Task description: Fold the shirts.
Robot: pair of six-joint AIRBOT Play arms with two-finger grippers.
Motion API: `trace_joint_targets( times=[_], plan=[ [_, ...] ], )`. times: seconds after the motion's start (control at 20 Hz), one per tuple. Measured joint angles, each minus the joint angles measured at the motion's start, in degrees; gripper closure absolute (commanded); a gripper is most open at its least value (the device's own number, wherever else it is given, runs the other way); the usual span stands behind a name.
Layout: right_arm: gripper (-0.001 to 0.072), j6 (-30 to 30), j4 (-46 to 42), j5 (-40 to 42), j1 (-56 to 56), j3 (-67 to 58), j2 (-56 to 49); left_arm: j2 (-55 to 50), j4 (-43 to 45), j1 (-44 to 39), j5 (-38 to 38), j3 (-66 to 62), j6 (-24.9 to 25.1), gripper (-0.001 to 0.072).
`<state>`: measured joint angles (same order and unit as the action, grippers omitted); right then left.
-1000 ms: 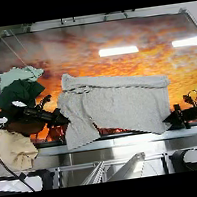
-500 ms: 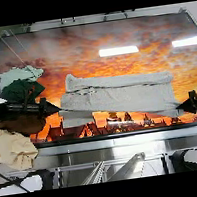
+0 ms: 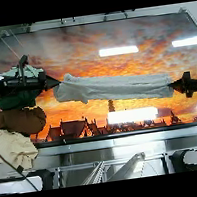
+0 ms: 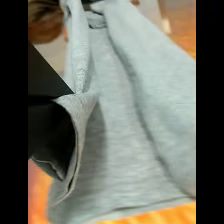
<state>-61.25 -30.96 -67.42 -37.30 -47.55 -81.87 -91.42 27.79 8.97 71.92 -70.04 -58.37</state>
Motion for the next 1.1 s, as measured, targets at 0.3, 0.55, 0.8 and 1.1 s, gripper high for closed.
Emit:
trace_joint_targets(
  times=[0.3, 0.55, 0.8, 1.1],
  plan=[
    [0.0196, 6.36, 3.48, 9.53, 3.15, -6.32, -8.00, -14.51, -0.46, -3.48, -1.22, -16.02, -2.62, 0.0446],
    [0.0076, 8.31, -6.21, 8.00, 3.15, -14.45, -9.79, -20.74, -0.74, -3.78, 4.33, -28.00, -3.10, -0.0001],
    [0.0081, 3.56, -14.75, 6.34, 4.46, -18.40, -13.49, -22.51, -0.87, -2.75, 10.47, -36.41, -5.70, 0.0704],
    [0.0699, 3.39, -9.90, 0.09, 9.99, -19.32, -20.76, -22.77, -0.79, -4.20, 17.44, -39.95, -8.72, 0.0705]
  ],
)
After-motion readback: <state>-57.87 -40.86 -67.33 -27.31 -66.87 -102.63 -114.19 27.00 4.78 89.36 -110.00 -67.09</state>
